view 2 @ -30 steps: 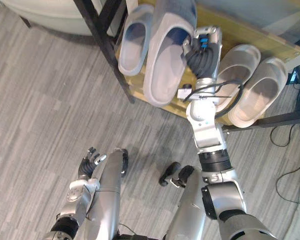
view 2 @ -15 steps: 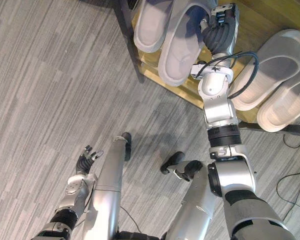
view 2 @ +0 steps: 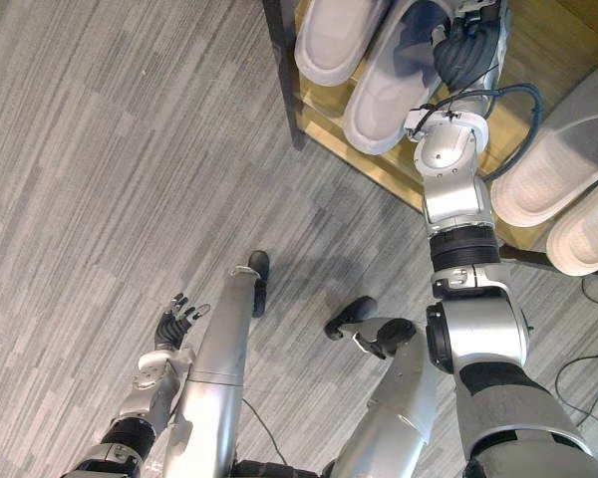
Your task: Organize the slippers on the shoe rack
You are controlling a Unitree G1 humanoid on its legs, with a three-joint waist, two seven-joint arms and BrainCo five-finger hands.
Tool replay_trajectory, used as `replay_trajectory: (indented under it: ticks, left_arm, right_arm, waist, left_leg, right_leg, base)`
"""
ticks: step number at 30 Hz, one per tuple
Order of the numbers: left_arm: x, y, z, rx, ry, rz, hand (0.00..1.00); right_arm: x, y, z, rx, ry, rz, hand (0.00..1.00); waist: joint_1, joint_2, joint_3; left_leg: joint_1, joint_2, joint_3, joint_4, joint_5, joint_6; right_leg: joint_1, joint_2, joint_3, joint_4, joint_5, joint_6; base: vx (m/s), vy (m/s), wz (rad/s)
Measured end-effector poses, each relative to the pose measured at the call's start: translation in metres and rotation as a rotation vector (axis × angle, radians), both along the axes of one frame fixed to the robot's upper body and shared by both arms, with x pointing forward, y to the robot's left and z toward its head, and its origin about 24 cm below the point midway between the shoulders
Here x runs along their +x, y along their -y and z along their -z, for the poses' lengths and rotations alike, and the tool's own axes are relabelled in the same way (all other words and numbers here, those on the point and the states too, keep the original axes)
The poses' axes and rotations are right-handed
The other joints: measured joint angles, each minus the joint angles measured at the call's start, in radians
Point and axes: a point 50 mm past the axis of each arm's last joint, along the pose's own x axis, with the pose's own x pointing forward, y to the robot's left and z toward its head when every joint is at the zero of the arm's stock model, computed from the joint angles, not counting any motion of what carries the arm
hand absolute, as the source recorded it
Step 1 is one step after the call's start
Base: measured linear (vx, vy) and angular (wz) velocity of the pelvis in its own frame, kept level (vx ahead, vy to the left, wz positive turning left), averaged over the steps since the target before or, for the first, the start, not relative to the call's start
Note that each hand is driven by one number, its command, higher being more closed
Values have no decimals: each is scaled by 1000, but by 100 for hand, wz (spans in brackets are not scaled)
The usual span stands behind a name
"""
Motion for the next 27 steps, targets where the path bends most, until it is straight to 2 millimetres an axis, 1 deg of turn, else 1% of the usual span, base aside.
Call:
replay_trajectory:
  ticks: [3,8,10,13,15,18,19,20,22,27]
  left_arm:
    - [1,1,0,3,-1,-6,0]
    - [0,2,0,5,-2,-3,0]
    - [0,2,0,6,-3,0,0]
    - [0,3,0,6,-3,2,0]
    - [-1,3,2,7,-12,6,0]
    - [-2,5,4,9,-22,13,0]
    - [-2,7,5,12,-25,22,0]
    - [-2,7,5,11,-28,25,0]
    - [-2,10,5,6,-27,27,0]
    - [-2,9,5,3,-26,24,0]
  right_arm:
    - [-2,5,-3,34,18,27,100]
    - [-4,12,-5,61,30,41,100]
    - [-5,18,-7,55,29,60,100]
    - [-5,26,-16,60,27,88,100]
    - [-5,31,-20,74,26,97,100]
    - [-5,33,-23,90,31,94,100]
    - [-5,34,-24,92,28,96,100]
    - [-4,34,-24,89,22,100,0]
    - [-5,37,-24,86,19,108,0]
    - [-5,37,-24,104,20,100,0]
  waist:
    - [3,0,0]
    - [6,3,-2]
    - [8,5,-3]
    - [9,6,-4]
    - [12,9,-5]
    - [13,21,-12]
    - [14,28,-16]
    - [14,34,-20]
    - [17,43,-25]
    - [20,44,-25]
  left_leg:
    - [0,0,7,-22,18,-2]
    - [0,0,7,-29,21,-2]
    - [0,0,8,-35,24,-1]
    - [0,0,8,-57,36,-3]
    - [0,1,8,-65,42,-5]
    - [0,2,7,-69,46,-6]
    - [0,2,7,-71,48,-5]
    - [0,2,7,-74,49,-5]
    - [1,2,8,-82,55,-4]
    - [1,10,4,-87,61,-9]
  right_leg:
    - [0,-7,-9,-9,2,-3]
    - [0,-7,-12,-14,2,-4]
    - [0,-7,-15,-19,4,-7]
    - [0,-6,-25,-34,11,-18]
    - [0,-5,-29,-38,12,-19]
    - [1,-3,-32,-39,12,-20]
    - [1,-3,-32,-40,13,-22]
    - [1,-3,-33,-41,13,-23]
    - [1,-3,-36,-45,15,-25]
    - [1,7,-39,-48,17,-28]
  base:
    - [29,-10,11]
    - [32,-1,1]
    - [37,5,0]
    - [44,-3,2]
    - [46,-13,4]
    - [36,-5,1]
    - [0,0,0]
    - [0,0,0]
    - [16,0,2]
    - [11,-2,-2]
